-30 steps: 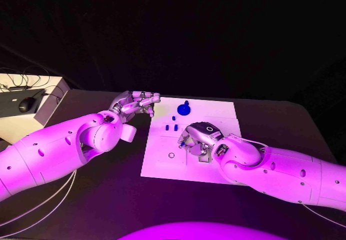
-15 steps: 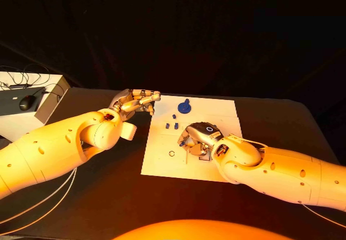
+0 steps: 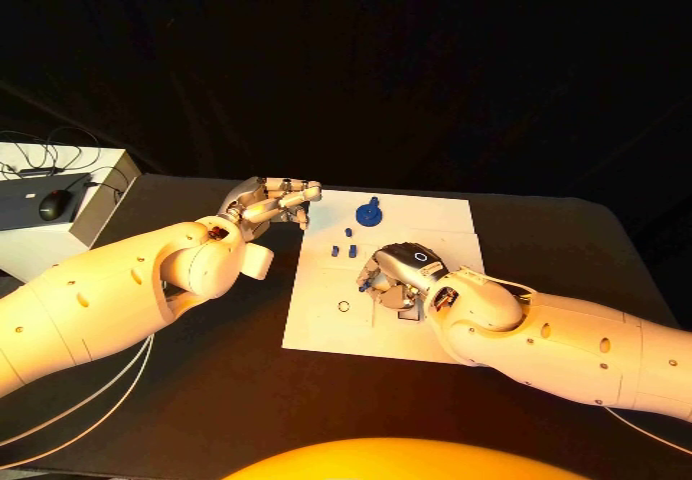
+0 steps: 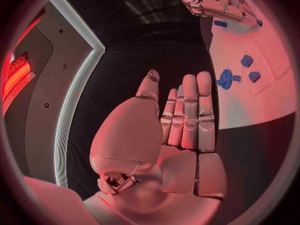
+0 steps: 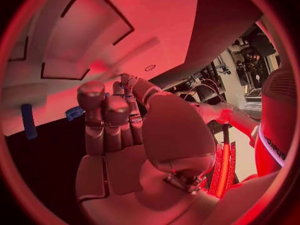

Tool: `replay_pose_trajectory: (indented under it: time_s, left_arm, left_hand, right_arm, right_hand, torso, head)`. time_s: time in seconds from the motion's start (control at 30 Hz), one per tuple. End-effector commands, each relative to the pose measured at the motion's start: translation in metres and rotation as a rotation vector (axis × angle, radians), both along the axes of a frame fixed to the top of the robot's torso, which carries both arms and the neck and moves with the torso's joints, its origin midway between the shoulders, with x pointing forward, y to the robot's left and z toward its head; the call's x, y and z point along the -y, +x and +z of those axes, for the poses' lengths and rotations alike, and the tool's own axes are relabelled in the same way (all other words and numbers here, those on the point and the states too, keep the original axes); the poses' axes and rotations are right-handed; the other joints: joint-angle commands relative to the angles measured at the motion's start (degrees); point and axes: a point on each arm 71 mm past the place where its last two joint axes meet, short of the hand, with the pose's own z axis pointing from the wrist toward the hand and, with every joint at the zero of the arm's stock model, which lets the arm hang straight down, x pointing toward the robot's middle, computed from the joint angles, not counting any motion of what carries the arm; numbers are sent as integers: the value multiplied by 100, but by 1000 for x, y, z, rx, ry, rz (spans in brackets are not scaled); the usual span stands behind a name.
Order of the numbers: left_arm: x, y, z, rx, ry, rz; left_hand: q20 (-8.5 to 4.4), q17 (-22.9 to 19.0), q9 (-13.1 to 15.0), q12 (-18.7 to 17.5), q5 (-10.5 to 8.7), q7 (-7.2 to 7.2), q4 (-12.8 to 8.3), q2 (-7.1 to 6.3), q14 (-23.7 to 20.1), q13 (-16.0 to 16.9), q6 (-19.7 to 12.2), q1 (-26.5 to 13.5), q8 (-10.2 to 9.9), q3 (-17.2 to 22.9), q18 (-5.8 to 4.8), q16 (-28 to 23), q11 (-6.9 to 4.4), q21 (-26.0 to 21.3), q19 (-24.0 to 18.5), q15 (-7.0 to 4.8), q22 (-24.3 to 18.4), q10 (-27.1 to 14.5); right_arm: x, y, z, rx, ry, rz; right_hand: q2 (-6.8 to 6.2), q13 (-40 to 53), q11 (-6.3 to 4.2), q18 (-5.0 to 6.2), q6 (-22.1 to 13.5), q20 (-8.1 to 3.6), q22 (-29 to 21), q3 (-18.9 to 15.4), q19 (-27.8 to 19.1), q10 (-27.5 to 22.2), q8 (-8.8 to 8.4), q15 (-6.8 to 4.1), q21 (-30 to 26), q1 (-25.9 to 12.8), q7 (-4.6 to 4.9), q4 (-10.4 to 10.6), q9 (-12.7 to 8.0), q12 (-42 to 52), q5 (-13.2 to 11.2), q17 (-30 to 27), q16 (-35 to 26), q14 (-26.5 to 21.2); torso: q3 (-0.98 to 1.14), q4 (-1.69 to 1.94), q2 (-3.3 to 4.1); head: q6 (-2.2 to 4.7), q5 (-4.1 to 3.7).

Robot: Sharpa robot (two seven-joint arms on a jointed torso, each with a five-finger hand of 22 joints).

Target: Assemble the parts on the task board

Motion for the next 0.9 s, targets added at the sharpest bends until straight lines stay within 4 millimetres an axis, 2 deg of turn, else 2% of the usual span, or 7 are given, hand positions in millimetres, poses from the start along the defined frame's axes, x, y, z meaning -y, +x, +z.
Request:
replay_pose_trajectory:
  time_s: [0.03, 0.23, 0.33, 0.4, 0.53, 0.63, 0.9]
  left_arm:
    - [3, -1, 1, 2, -8, -17]
    - [2, -1, 1, 0, -7, -19]
    - [2, -1, 1, -1, -7, -20]
    - [2, -1, 0, -5, -10, -21]
    - [2, -1, 0, -10, -15, -22]
    - [2, -1, 0, -11, -16, -22]
    - [1, -1, 0, -13, -14, -18]
  left_hand:
    - [25, 6, 5, -22, -26, 22, -17, 25, -9, 5, -34, 2, -7, 11, 50, -4, -7, 20, -2, 30, 5, -55]
    - [25, 6, 5, -22, -27, 14, -18, 27, -9, 5, -40, 4, -9, 10, 51, -5, -8, 20, 0, 30, 5, -58]
    - [25, 6, 5, -22, -27, 14, -18, 27, -9, 5, -40, 4, -9, 10, 51, -5, -8, 20, 0, 30, 5, -58]
    - [25, 6, 5, -21, -28, 14, -15, 29, -9, 6, -39, 0, -8, 8, 51, -6, -9, 19, 0, 30, 4, -59]
    - [25, 5, 5, -20, -27, 19, -10, 30, -9, 5, -38, -8, -7, 5, 50, -7, -8, 17, -1, 30, 4, -59]
    - [25, 5, 5, -20, -27, 19, -10, 30, -9, 5, -38, -8, -7, 5, 50, -7, -8, 17, -1, 30, 4, -59]
    - [24, 6, 5, -17, -27, 17, -14, 36, -7, 6, -35, 3, -7, 7, 50, -7, -9, 16, 1, 29, 3, -56]
  right_arm:
    - [0, 3, -2, 10, -4, -3]
    - [-2, 5, -3, 9, 3, -3]
    - [-3, 5, -3, 3, 17, 1]
    - [-4, 4, -2, -4, 30, 5]
    - [-7, 1, -1, -15, 47, 16]
    - [-8, -1, -1, -21, 54, 24]
    - [-5, -5, 0, -28, 53, 32]
  right_hand:
    - [-72, 6, -10, 180, -102, 21, -78, -18, 276, -169, -17, 46, -293, -74, 24, 72, -5, 11, -51, -203, -177, -54]
    - [-211, 1, 56, 249, -175, 63, -315, -36, 292, -423, -15, 85, -803, -98, 40, 206, -3, 8, -97, -415, -389, -22]
    - [-272, 0, 82, 273, -216, 74, -398, -98, 290, -540, -18, 100, -976, -118, 37, 262, -6, 8, -94, -455, -432, -21]
    - [-330, -2, 118, 293, -351, 86, -445, -175, 293, -697, -22, 119, -1053, -133, 27, 296, -20, 8, -84, -476, -447, -12]
    - [-320, -3, 120, 335, -338, 113, -537, -353, 301, -690, -17, 122, -1087, -28, 35, 382, -8, 7, -91, -525, -450, 3]
    - [-297, -1, 86, 328, -274, 104, -548, -340, 303, -547, -11, 104, -1065, -4, 37, 390, -2, 12, -84, -538, -440, 7]
    - [-193, 9, -99, 214, 29, -12, -480, -402, 314, 73, -4, -24, -774, 88, -59, 341, 14, 10, -57, -544, -385, 30]
  torso:
    - [-1, 6, 0]
    - [-2, 13, -1]
    - [-6, 5, 0]
    - [-7, 6, 0]
    - [-1, 0, 0]
    - [1, 4, -1]
    - [3, -1, 2]
  head:
    - [-6, -6]
    - [-14, -6]
    - [-14, 0]
    - [-14, 0]
    - [-15, -2]
    - [-27, -3]
    - [-40, 4]
